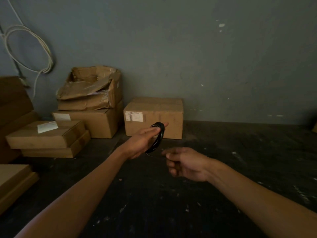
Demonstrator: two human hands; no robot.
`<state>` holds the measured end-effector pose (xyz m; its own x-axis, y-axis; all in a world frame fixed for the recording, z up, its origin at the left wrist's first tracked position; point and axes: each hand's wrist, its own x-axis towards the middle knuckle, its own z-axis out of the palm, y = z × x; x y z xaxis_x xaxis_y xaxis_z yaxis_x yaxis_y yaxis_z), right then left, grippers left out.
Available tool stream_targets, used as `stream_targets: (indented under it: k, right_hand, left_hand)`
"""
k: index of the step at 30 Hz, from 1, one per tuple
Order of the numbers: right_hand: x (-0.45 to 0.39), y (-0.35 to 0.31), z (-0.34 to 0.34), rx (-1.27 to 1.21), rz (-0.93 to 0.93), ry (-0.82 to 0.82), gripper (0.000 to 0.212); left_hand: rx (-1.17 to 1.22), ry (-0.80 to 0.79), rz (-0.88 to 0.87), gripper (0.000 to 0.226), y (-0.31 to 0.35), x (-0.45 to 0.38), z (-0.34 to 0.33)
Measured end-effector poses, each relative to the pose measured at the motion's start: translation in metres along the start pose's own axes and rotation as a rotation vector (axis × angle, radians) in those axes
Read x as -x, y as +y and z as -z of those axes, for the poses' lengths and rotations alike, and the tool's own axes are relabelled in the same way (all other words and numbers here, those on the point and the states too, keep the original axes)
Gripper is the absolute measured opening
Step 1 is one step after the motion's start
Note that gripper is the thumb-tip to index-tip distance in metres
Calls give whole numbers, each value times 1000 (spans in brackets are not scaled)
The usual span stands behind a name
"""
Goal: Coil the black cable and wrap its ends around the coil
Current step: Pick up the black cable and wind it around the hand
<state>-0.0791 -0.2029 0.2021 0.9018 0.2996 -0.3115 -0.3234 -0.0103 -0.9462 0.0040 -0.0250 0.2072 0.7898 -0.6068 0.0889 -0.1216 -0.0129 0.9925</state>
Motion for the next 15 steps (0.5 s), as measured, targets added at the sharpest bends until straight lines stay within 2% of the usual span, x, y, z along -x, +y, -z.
stream_targets:
  k: [5, 10, 15]
  right_hand:
    - [-5, -2, 3, -110, 78, 148, 18]
    - [-12, 5, 2, -142, 108, 190, 7]
    - [-10, 12, 1, -157, 78, 233, 19]
  left_hand:
    - [-150, -47, -6, 32, -4, 5, -14]
    - [-346, -6, -6, 34, -17, 4, -30]
    - [-323, 21, 0, 34, -22, 7, -46]
